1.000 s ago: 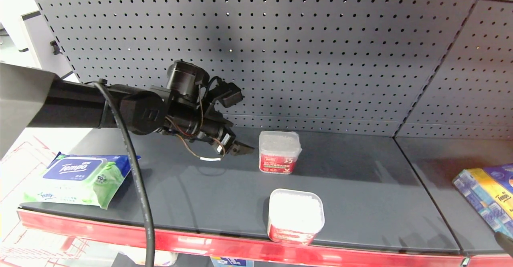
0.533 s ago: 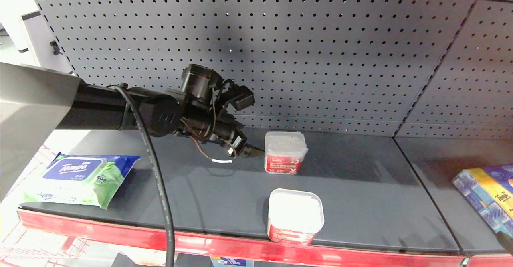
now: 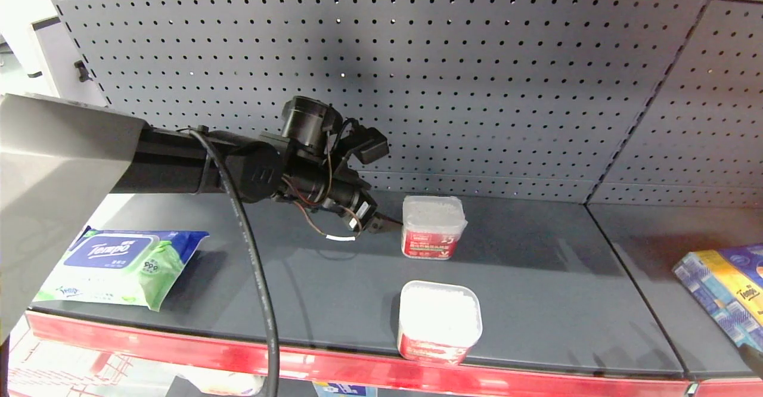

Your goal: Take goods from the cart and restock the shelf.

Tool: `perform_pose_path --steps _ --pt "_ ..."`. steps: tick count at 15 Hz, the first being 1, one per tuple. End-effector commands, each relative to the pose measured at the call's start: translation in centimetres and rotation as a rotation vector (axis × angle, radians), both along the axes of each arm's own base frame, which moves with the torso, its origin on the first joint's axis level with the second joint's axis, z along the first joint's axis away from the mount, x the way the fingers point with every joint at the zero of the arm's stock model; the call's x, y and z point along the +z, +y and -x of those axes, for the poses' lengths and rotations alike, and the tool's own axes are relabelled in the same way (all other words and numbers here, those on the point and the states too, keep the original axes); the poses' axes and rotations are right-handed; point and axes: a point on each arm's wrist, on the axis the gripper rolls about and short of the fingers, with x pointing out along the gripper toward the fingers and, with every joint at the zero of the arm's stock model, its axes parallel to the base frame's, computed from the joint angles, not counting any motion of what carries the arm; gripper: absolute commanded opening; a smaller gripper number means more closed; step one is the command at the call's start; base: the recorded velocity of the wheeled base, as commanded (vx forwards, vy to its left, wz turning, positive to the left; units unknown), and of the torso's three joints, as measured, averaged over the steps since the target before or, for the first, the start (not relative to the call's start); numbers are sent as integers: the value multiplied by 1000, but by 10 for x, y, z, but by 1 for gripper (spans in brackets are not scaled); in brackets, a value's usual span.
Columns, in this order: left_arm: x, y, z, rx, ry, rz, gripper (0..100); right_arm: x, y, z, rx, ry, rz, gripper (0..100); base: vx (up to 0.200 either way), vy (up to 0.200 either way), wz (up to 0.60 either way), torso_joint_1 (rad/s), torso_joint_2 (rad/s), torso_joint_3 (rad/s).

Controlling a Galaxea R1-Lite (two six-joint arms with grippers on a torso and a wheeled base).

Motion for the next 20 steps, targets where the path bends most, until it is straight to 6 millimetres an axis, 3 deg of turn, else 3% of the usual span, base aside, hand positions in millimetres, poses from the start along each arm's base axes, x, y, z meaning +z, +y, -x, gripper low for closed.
perform_pose_path --steps 1,3,4,7,8,13,15,19,20 --pt "-1 0 -1 2 3 0 100 0 0 0 1 0 0 100 0 0 0 0 0 0" --pt "2 1 3 14 18 11 100 -1 0 0 2 3 0 100 0 0 0 0 0 0" --pt "13 6 11 25 18 32 100 -1 0 -1 2 9 1 100 0 0 0 0 0 0" --pt "62 38 69 87 22 123 100 13 5 -35 20 108 20 100 0 0 0 0 0 0" --pt "70 51 93 115 37 141 100 15 8 -52 36 164 26 100 0 0 0 0 0 0" --pt "69 116 210 307 88 216 100 -8 25 -114 131 414 50 100 0 0 0 0 0 0" --pt "66 134 239 379 79 262 100 -15 36 -141 162 406 53 100 0 0 0 0 0 0" --pt "65 150 265 443 32 310 100 -23 60 -175 230 415 67 100 0 0 0 0 0 0" --pt "66 151 266 442 28 316 100 -21 64 -175 248 406 71 100 0 0 0 0 0 0"
